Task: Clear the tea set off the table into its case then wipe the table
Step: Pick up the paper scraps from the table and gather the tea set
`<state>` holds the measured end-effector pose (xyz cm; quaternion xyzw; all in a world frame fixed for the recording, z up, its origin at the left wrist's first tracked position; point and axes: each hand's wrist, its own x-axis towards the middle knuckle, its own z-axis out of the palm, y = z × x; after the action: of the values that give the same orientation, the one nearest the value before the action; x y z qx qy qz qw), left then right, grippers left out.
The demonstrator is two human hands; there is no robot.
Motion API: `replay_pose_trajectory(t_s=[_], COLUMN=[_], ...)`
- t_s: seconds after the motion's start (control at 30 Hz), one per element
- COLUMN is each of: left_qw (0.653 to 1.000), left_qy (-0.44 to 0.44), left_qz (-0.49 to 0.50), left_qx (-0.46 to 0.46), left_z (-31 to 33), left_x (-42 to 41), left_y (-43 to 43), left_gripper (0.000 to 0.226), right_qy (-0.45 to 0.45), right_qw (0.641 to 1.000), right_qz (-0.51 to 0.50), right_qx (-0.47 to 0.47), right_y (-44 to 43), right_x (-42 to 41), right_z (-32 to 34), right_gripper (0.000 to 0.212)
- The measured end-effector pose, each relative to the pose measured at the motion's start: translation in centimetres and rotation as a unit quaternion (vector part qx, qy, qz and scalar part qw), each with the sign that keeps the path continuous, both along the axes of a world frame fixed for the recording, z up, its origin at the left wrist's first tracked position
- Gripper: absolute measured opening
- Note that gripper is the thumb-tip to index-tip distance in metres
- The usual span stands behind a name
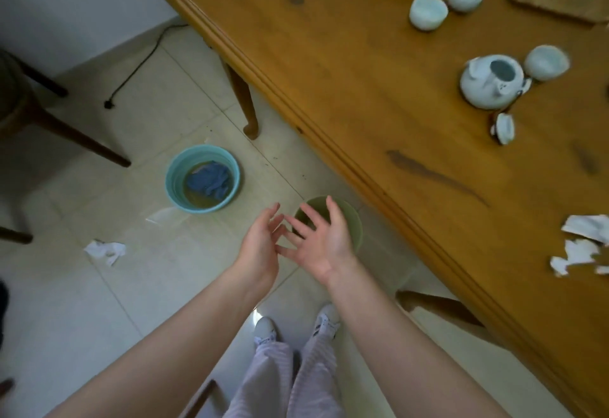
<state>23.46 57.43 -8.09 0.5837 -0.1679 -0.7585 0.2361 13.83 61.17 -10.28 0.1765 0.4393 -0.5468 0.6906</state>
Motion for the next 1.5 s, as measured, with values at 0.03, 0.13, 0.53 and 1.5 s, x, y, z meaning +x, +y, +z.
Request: replay_pose_trajectory(t_s=[0.03, 0.13, 0.53, 1.5], left_qw=[1.0, 0.995, 0.891, 0.42], left_qy=[0.007, 0.028, -0.025, -0.272], left_qz=[-0.004, -0.05, -0.33, -0.471], left_qx=[-0.014, -0.077, -0.309, -0.726], left_z=[1.6, 6.6, 16.0, 3.0], left_x=[0.1, -0.5, -14.6, -35.6], left_y=[0.6, 2.0, 9.6, 16.7], left_gripper=[0.035, 0.035, 0.026, 0.028], right_qy=[0.003, 0.001, 0.083, 0.773], right_qw=[1.0, 0.998, 0.974, 0.4], right_qz=[-0.003, -0.032, -0.182, 0.491], right_qx=[-0.013, -0.05, -0.105, 0.04], right_y=[0.6, 2.6, 13.2, 31.0], right_x=[0.1, -1.2, -16.1, -35.8], right_z=[1.8, 7.1, 18.6, 9.1], right_gripper=[0.065, 0.066, 0.05, 0.108])
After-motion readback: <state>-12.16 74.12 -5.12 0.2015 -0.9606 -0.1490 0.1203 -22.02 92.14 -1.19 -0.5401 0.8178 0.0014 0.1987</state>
